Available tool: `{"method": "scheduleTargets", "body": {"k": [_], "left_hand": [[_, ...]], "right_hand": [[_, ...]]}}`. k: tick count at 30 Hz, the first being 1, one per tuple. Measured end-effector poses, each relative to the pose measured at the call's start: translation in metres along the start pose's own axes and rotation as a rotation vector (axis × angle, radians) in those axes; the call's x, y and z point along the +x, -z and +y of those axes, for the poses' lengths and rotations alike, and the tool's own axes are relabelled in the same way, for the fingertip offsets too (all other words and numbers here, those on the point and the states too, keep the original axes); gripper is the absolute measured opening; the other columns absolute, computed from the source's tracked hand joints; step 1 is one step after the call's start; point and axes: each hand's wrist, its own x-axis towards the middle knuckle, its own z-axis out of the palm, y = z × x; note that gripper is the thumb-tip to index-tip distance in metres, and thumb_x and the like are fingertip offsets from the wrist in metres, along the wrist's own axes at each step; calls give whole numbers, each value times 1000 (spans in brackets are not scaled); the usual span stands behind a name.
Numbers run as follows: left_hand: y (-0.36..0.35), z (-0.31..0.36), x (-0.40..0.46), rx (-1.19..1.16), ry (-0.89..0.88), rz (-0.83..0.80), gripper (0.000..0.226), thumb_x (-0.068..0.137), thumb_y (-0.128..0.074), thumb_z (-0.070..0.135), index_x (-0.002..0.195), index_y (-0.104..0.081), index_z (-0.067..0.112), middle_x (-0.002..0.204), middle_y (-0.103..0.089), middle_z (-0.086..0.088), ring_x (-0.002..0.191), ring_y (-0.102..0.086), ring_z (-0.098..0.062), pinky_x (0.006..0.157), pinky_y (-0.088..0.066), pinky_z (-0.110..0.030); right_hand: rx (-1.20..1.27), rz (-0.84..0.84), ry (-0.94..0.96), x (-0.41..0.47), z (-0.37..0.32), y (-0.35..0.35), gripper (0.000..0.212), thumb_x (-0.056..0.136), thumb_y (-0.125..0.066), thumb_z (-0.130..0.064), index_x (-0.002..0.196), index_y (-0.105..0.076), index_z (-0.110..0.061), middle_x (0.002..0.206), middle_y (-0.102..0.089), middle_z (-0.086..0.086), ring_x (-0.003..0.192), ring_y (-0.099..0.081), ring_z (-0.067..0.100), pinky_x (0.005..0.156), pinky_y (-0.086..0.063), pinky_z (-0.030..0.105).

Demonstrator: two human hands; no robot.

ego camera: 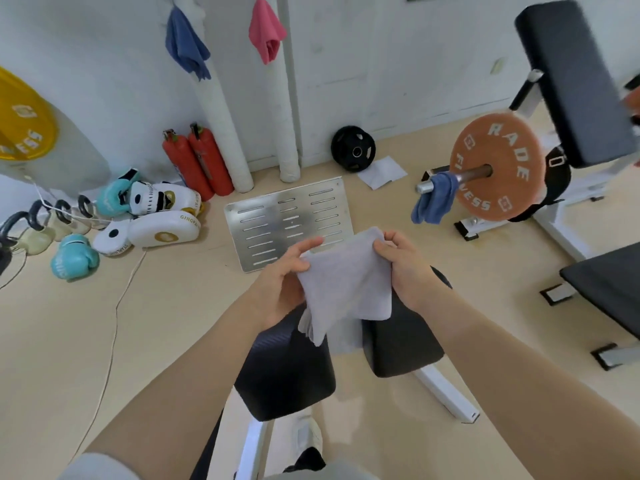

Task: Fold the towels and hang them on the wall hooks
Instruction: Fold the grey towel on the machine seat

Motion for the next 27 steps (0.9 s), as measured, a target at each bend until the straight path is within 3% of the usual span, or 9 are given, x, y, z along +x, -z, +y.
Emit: {"method": "scheduleTargets", "body": {"k": [2, 5, 8, 11, 13, 16, 20, 24, 27], "left_hand": [[-36, -5, 9, 27, 100, -171, 50, 72, -63, 31, 121, -57, 21, 87, -62, -11, 74, -61, -21, 65, -51, -30], [-106, -28, 28, 361, 171, -177, 44, 94, -40, 47, 124, -53, 18, 73, -63, -8, 64, -61, -20, 66, -51, -30], [-185, -59, 41, 532, 69, -80, 47, 97, -34, 46, 116, -58, 11, 85, -59, -14, 78, -54, -27, 74, -44, -34], [-265, -81, 46, 568, -58, 20, 32, 97, -39, 38, 94, -63, 18, 87, -59, -6, 81, -56, -18, 79, -46, -30], [-314, -96, 54, 695, -152, -18, 19, 94, -48, 34, 100, -60, 21, 95, -63, -2, 86, -59, -14, 80, -48, -27], [-378, -120, 71, 960, -240, -67, 29, 87, -61, 33, 113, -53, 26, 102, -63, 3, 93, -60, -13, 81, -50, -29], [-436, -132, 90, 1003, -279, -35, 17, 86, -60, 25, 101, -56, 20, 89, -64, 3, 79, -59, -8, 65, -47, -21], [-462, -128, 123, 1016, -249, -35, 24, 84, -59, 26, 105, -59, 15, 98, -66, -10, 92, -63, -24, 79, -52, -41], [-473, -124, 155, 973, -293, 32, 17, 86, -58, 21, 103, -61, 17, 98, -67, -9, 91, -63, -21, 78, -51, -36]], "right_hand": [[43, -9, 25, -16, -14, 31, 12, 93, -48, -8, 85, -55, -13, 75, -60, 2, 66, -58, 12, 62, -48, 25], [-52, -47, 53, -44, -30, 87, 16, 91, -49, -3, 82, -56, -14, 67, -61, 1, 61, -58, 12, 61, -47, 23], [-163, -59, 107, -77, -46, 152, 16, 89, -50, 0, 83, -56, -13, 77, -58, 9, 72, -55, 19, 72, -44, 31], [-150, -66, 156, -109, -65, 223, 20, 88, -49, 5, 78, -54, -12, 76, -54, 10, 72, -52, 20, 68, -43, 28], [-191, -67, 201, -127, -77, 269, 22, 88, -49, 6, 77, -55, -13, 73, -55, 6, 68, -53, 16, 64, -44, 23], [-255, -35, 268, -145, -92, 330, 23, 88, -51, 5, 78, -56, -15, 72, -55, 1, 66, -52, 10, 62, -44, 17], [-289, -52, 267, -151, -108, 391, 23, 88, -54, 3, 80, -61, -18, 74, -62, -3, 69, -58, 6, 67, -48, 18], [-332, -53, 289, -129, -123, 431, 21, 88, -57, -3, 80, -62, -21, 74, -65, -5, 70, -61, 6, 69, -50, 19], [-345, -36, 275, -97, -136, 448, 15, 89, -57, -7, 83, -59, -21, 79, -62, -2, 74, -58, 9, 70, -49, 19]]}}
